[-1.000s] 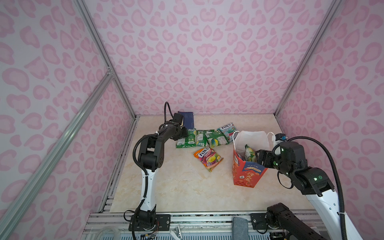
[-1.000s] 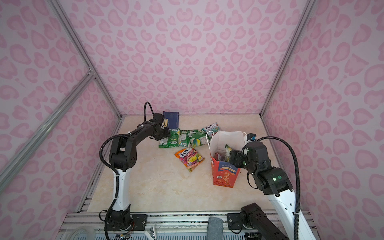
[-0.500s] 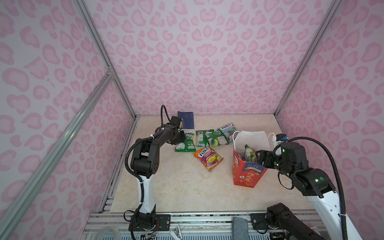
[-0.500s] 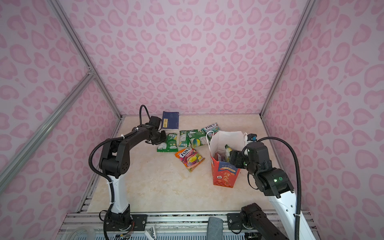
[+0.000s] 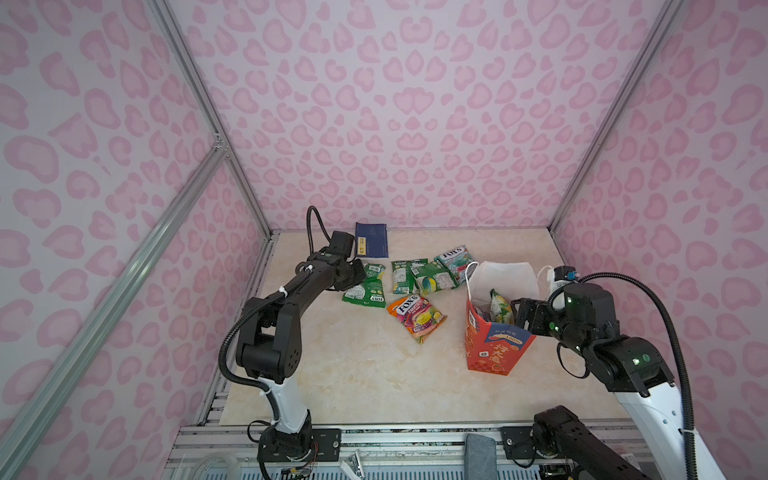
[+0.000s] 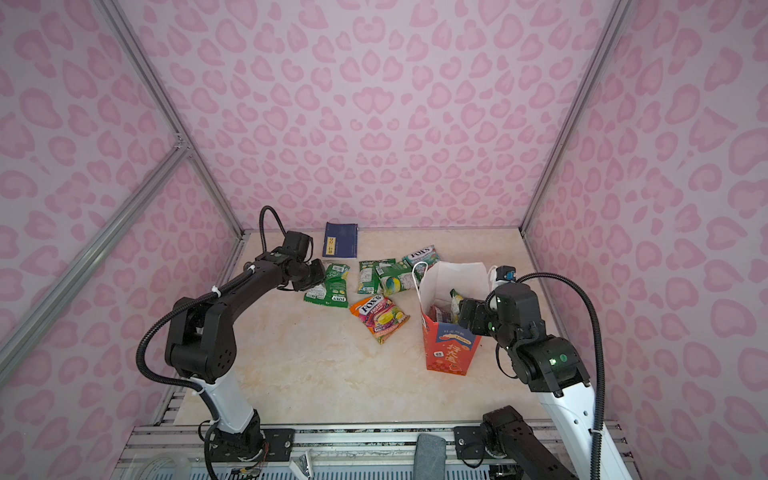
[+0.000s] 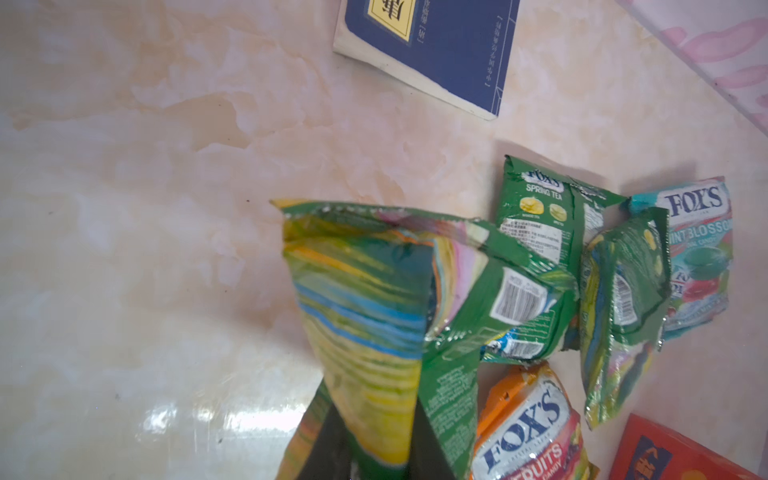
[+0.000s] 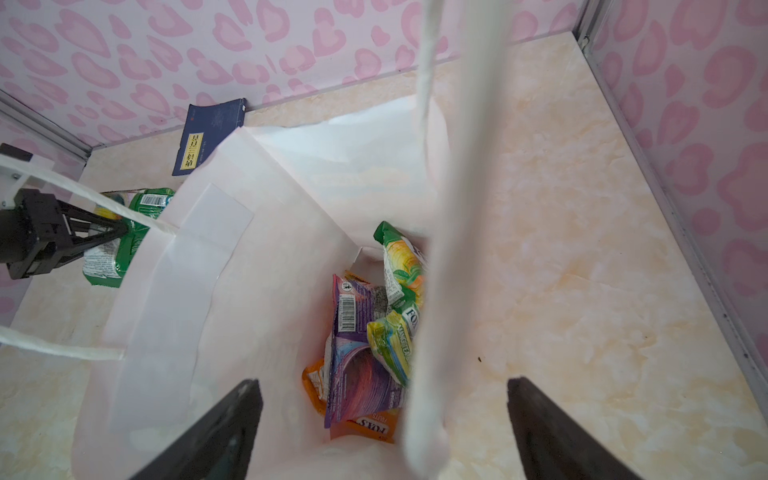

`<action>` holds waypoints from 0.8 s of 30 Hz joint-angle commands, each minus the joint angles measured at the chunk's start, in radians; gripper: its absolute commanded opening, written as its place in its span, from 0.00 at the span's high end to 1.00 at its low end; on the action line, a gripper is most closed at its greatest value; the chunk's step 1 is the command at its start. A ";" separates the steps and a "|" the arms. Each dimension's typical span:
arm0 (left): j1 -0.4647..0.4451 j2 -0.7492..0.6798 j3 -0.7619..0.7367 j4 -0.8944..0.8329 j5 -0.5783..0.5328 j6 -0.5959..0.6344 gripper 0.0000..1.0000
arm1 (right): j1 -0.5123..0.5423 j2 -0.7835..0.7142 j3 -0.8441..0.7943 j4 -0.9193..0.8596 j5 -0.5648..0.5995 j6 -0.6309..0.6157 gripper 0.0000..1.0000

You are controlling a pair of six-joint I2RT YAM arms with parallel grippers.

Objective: Place the snacks into the paper bag
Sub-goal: 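Lower the left gripper onto the green rainbow-print packet by the book, then grasp and lift the green rainbow-print packet with the left gripper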

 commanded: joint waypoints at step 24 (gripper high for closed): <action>-0.005 -0.438 -0.184 -0.028 -0.018 0.028 0.85 | -0.033 0.055 0.101 -0.016 0.077 -0.056 0.03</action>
